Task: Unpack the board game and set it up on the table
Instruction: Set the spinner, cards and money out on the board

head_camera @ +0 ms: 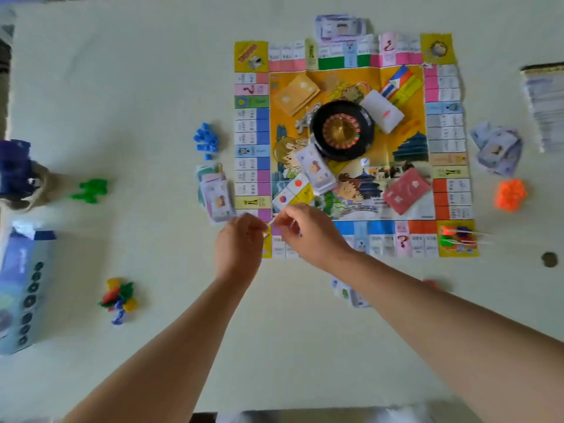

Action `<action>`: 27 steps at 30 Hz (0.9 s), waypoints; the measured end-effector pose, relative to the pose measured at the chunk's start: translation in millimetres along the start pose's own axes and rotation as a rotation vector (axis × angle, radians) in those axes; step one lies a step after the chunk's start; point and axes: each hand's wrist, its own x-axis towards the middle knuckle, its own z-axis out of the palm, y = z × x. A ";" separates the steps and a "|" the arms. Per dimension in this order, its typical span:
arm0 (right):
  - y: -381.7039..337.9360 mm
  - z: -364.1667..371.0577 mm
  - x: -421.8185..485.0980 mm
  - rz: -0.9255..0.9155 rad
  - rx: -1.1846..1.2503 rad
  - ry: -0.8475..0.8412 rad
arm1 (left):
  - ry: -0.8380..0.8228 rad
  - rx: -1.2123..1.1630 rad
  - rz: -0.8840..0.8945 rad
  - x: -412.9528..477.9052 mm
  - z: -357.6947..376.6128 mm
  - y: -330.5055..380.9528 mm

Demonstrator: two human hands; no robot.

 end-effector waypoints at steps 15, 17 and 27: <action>-134.7 210.5 82.6 0.098 -0.520 -0.259 | -0.180 0.129 -0.078 61.0 -161.6 -234.2; -140.4 213.3 91.6 0.142 -0.544 -0.252 | -0.187 0.093 -0.050 69.4 -168.9 -242.6; -190.2 233.6 173.4 0.025 -0.455 -0.163 | 0.174 0.173 -0.065 141.9 -198.8 -245.6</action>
